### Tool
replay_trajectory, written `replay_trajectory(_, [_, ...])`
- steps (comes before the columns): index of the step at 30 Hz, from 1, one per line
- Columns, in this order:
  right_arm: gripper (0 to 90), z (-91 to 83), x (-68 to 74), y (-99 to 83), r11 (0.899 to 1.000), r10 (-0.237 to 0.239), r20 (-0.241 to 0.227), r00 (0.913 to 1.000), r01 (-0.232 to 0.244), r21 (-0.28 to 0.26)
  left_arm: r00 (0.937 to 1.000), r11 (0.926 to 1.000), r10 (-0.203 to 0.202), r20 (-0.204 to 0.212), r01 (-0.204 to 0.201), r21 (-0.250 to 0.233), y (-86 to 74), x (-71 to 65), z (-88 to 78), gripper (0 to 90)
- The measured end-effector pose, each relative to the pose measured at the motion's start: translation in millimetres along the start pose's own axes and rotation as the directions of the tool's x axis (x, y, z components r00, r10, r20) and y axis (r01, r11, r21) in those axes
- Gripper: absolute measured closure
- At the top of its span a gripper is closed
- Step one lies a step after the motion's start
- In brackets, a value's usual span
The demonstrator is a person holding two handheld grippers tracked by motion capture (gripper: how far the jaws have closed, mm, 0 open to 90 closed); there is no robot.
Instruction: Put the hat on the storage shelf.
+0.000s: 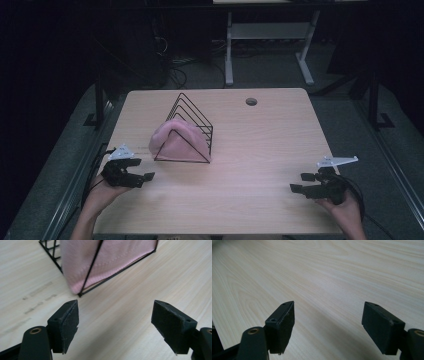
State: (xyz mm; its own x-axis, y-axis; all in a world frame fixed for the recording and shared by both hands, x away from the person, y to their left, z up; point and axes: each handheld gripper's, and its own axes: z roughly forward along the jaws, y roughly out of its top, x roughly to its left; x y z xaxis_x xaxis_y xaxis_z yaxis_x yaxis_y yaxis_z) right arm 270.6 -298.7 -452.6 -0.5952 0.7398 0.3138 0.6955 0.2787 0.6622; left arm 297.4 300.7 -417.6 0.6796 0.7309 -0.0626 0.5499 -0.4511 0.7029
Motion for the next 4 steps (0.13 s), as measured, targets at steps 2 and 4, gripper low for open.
replay_trajectory(2, [24.6, -1.2, 5.5, -3.5, 1.0, -0.005, 0.006, 1.0, 0.005, -0.01, 1.0, 0.9998, -0.007, -0.003, 0.007, -0.021, -5.0, -3.0, 2.3, 22.3])
replay_trajectory(4, [23.7, -1.1, 11.1, -7.0, 0.999, -0.018, 0.007, 0.9998, 0.018, -0.026, 1.0, 0.9994, -0.004, -0.006, 0.004, -0.036, -9.7, -7.4, 4.5, 22.3])
